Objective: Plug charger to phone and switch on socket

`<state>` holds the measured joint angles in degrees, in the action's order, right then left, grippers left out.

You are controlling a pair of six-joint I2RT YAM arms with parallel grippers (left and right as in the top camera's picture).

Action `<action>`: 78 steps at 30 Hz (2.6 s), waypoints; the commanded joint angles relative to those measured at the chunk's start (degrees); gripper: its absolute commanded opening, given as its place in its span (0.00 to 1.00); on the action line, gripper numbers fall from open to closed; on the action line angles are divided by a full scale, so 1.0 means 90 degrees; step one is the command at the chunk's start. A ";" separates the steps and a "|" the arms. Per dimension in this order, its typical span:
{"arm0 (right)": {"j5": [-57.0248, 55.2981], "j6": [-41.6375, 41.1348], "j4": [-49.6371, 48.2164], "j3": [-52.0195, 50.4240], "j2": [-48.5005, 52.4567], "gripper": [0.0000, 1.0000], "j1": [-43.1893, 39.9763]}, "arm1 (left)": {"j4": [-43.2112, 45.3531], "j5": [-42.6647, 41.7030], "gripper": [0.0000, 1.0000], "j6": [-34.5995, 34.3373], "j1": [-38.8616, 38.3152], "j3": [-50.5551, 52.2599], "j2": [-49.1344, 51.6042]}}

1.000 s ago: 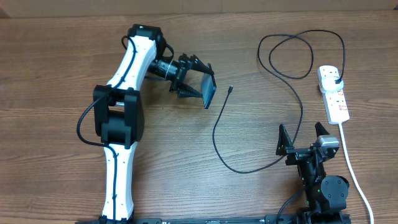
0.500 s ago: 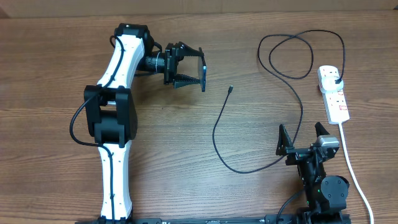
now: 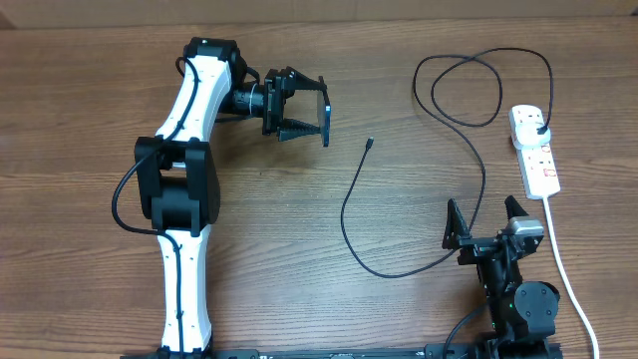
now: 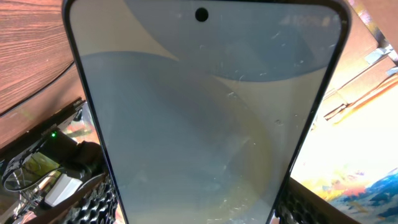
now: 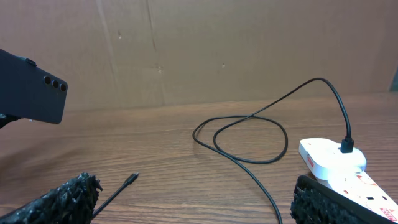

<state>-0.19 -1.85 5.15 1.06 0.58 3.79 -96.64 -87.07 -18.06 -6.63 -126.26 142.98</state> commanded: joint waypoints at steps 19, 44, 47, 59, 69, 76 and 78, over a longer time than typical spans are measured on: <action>0.0034 0.0022 -0.0036 -0.0068 -0.0046 1.00 -0.0007 | -0.0022 -0.0401 0.63 -0.0335 0.0022 -0.0168 -0.2368; 0.0034 0.0022 -0.0036 -0.0068 -0.0046 1.00 -0.0007 | -0.0022 -0.0401 0.62 -0.1712 0.0080 -0.0165 -0.2399; 0.0032 0.0024 -0.0041 -0.0068 -0.0046 1.00 -0.0007 | -0.0022 -0.0401 0.62 -0.1707 0.0080 -0.0165 -0.2399; 0.4121 -0.4269 -0.3186 0.0066 -0.0046 1.00 -0.0002 | -0.0022 -0.0401 0.62 -0.1705 0.0080 -0.0165 -0.2399; 0.3638 -0.0729 0.3417 0.6365 0.3436 1.00 -0.0061 | -0.0022 -0.0398 0.62 -0.1710 0.0080 -0.0165 -0.2399; 0.6416 -0.0629 0.5722 0.8473 0.5795 1.00 0.0083 | -0.0022 -0.0398 0.62 -0.1710 0.0080 -0.0165 -0.2399; 0.5396 -0.0622 0.6047 0.8556 0.5894 1.00 0.0459 | -0.0022 -0.0398 0.62 -0.1712 0.0080 -0.0165 -0.2399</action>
<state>52.10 -8.58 57.69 76.01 53.41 4.69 -96.66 -87.85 -33.12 -6.26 -126.45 123.63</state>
